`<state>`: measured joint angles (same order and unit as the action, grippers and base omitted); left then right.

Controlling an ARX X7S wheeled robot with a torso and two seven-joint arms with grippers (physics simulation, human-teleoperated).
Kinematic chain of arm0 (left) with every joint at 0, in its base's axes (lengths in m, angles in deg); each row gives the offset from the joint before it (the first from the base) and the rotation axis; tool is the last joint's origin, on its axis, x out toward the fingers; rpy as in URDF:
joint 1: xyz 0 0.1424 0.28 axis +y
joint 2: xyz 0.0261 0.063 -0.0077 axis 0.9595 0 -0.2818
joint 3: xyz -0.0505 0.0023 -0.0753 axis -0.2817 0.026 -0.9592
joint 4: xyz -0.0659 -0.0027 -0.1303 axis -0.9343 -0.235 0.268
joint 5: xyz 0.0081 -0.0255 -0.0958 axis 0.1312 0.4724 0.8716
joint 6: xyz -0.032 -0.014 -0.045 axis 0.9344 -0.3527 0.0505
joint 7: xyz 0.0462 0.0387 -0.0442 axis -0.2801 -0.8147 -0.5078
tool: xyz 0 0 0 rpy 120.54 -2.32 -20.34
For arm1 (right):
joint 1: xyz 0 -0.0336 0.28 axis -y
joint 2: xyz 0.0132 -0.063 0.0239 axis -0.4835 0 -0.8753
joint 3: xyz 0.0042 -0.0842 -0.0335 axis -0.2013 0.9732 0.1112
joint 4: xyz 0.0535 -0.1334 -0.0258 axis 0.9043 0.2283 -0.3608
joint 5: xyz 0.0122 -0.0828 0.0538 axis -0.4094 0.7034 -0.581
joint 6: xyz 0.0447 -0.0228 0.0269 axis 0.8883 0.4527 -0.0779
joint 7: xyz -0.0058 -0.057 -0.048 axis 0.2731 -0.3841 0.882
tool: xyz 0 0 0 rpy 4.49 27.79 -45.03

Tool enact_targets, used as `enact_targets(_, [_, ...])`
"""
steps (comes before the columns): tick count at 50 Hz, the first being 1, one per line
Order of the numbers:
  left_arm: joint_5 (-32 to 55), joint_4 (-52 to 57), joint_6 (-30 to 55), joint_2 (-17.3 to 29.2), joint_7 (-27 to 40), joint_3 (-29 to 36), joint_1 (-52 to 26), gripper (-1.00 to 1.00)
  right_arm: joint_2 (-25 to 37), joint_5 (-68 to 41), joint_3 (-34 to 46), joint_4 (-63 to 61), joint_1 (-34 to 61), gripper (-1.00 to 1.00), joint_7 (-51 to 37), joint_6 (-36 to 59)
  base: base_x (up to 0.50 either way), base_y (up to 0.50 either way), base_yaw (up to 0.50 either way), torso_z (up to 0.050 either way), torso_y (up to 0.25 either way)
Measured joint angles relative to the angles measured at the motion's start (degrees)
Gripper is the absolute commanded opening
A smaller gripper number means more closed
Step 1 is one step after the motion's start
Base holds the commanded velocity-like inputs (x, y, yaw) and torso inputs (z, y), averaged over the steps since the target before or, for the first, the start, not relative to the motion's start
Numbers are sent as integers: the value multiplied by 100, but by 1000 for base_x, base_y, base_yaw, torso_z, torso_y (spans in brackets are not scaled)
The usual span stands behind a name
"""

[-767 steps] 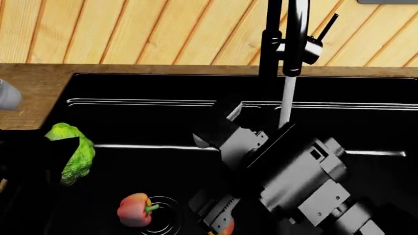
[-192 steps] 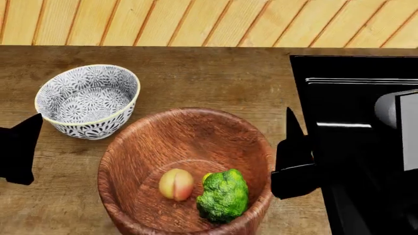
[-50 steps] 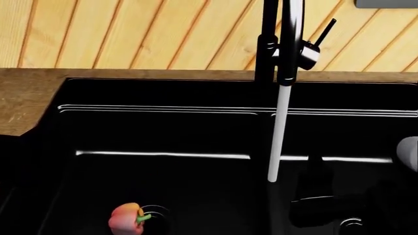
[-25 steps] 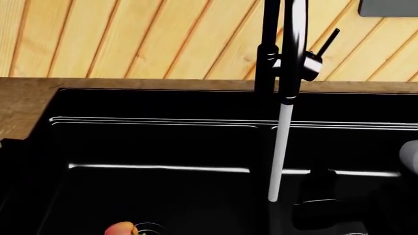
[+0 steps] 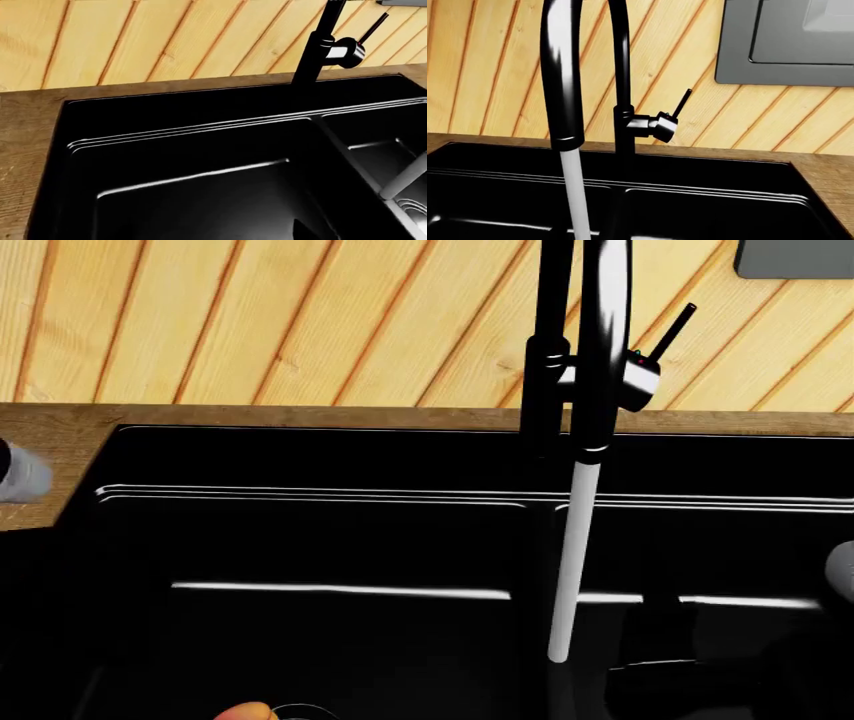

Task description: Pick the broccolis and apricots from the sink and place them in one bowl. Place the bell pepper in the other bowl. Then turn off the sink faucet.

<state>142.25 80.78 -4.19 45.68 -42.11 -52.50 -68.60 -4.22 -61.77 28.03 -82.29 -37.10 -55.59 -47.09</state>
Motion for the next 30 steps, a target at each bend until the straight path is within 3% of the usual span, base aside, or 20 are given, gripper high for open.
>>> enact_targets(13, [459, -706, 546, -637, 176, 740, -633, 100, 31, -42, -6, 30, -167, 100, 39, -74, 0, 0, 0, 0, 0])
enact_targets(30, [-89, -1722, 928, -1277, -189, 1495, -902, 100, 28, -65, -26, 45, -267, 100, 69, -123, 0, 0, 0, 0, 0])
